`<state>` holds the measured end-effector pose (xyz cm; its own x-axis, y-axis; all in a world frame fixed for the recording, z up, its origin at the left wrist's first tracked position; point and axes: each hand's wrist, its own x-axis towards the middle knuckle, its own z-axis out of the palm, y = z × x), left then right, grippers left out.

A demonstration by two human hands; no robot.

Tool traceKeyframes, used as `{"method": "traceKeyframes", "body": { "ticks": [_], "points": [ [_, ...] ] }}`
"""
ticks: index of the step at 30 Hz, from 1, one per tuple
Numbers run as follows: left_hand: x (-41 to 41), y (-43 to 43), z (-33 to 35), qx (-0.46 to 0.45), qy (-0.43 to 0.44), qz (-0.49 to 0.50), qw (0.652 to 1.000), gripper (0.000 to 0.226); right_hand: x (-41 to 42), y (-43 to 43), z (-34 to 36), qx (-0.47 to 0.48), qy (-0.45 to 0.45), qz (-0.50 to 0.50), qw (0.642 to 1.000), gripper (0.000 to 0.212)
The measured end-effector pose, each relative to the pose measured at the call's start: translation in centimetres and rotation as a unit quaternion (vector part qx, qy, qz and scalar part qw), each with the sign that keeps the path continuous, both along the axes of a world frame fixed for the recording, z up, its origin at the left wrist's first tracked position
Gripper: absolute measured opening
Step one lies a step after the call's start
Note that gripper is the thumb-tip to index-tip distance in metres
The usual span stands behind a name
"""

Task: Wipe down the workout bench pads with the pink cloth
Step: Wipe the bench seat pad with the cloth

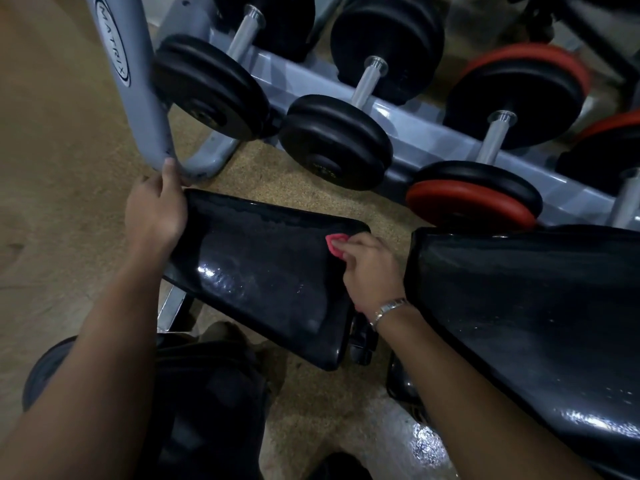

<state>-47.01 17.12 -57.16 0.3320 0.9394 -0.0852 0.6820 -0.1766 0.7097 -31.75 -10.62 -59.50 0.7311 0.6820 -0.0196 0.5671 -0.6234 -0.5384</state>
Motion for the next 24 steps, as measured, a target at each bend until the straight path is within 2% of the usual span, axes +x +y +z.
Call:
{"method": "traceKeyframes", "body": {
  "ticks": [7, 12, 17, 21, 24],
  "points": [
    [-0.2, 0.1, 0.0, -0.009, 0.005, -0.001, 1.000, 0.081, 2.9, 3.0, -0.5, -0.015, -0.003, -0.053, 0.998, 0.045],
    [-0.1, 0.1, 0.0, -0.014, 0.002, 0.003, 1.000, 0.080, 3.0, 1.5, -0.4, 0.009, 0.012, 0.012, 1.000, 0.040],
    [0.2, -0.4, 0.4, -0.009, 0.006, 0.001, 1.000, 0.069, 3.9, 3.6, -0.6, -0.055, -0.041, 0.003, 0.998, 0.054],
    [0.2, -0.3, 0.4, -0.011, 0.007, 0.006, 1.000, 0.067, 2.1, 2.5, -0.6, 0.028, -0.012, 0.048, 0.998, 0.042],
    [0.2, -0.1, 0.3, -0.011, -0.005, -0.002, 1.000, 0.062, 3.5, 1.9, -0.5, 0.027, 0.003, 0.050, 0.998, 0.039]
  ]
}}
